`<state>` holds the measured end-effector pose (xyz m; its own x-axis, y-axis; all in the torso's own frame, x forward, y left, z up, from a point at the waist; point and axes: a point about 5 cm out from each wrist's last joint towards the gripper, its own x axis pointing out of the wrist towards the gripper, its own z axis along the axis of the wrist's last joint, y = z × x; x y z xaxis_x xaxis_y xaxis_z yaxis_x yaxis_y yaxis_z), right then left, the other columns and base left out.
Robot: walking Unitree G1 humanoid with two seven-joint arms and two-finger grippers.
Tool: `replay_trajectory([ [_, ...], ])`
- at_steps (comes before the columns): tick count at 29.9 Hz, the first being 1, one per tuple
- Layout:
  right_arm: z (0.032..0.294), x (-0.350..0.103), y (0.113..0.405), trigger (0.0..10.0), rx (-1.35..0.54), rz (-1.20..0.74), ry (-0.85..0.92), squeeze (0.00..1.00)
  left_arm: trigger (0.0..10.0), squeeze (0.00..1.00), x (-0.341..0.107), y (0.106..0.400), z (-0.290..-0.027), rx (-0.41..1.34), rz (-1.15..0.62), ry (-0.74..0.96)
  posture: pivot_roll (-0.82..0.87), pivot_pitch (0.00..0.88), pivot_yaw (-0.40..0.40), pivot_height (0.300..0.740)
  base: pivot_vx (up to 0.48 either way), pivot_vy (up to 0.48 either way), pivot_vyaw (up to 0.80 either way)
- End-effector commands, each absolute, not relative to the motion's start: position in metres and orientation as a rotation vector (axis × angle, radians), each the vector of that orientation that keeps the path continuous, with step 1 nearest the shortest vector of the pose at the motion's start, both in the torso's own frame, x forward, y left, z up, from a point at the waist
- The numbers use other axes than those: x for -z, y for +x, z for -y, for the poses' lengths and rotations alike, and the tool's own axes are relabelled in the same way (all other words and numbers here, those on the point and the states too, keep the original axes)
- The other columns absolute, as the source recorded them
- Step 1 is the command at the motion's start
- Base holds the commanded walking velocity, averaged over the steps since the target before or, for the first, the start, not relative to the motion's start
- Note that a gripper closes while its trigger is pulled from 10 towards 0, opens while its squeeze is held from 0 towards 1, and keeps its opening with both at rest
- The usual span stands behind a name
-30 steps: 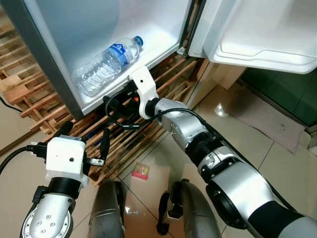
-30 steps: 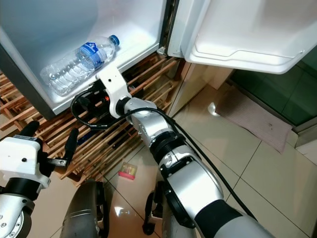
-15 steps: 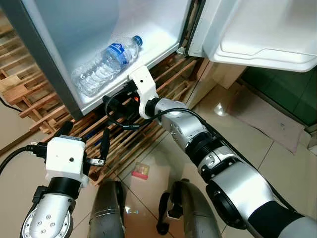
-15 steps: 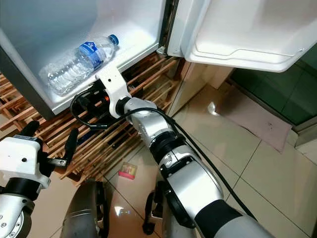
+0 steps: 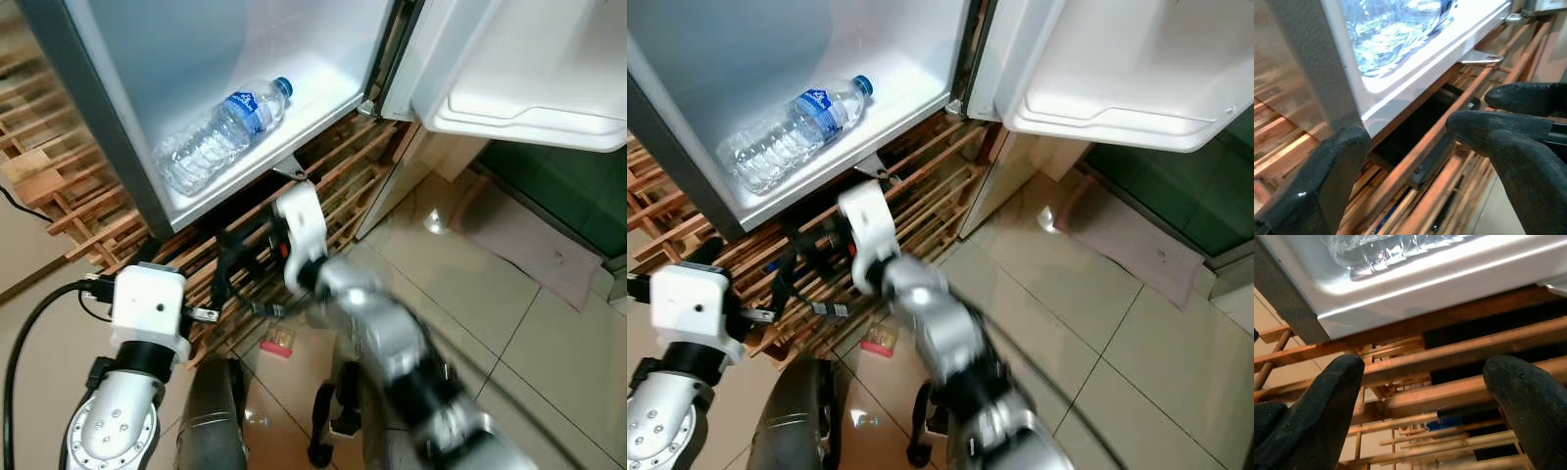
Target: Restocking fridge
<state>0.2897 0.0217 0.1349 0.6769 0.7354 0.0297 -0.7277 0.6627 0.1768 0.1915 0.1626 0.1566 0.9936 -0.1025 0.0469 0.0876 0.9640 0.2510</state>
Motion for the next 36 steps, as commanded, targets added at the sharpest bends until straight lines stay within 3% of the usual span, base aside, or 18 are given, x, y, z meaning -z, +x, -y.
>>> replay_trajectory([
  [1,-0.024,-0.138,0.285,10.0,-0.817,-0.029,0.198,0.0,10.0,0.0,-0.15,0.192,-0.156,0.135,0.033,0.236,0.19,0.176,-0.134,0.66,0.0,0.0,0.0],
  [10,-0.011,-0.165,0.284,10.0,-0.736,0.082,0.153,0.0,10.0,0.0,-0.15,0.201,-0.152,0.144,0.059,0.223,0.17,0.158,-0.123,0.66,0.0,0.0,0.0],
  [17,-0.01,-0.178,0.311,10.0,-0.692,0.108,0.127,0.0,10.0,0.0,-0.148,0.204,-0.153,0.134,0.064,0.231,0.17,0.163,-0.12,0.66,0.0,0.0,0.0],
  [36,-0.046,-0.204,0.337,10.0,-0.777,0.179,0.094,0.0,10.0,0.0,-0.15,0.184,-0.162,0.1,0.037,0.261,0.25,0.236,-0.119,0.66,0.0,0.0,0.0],
])
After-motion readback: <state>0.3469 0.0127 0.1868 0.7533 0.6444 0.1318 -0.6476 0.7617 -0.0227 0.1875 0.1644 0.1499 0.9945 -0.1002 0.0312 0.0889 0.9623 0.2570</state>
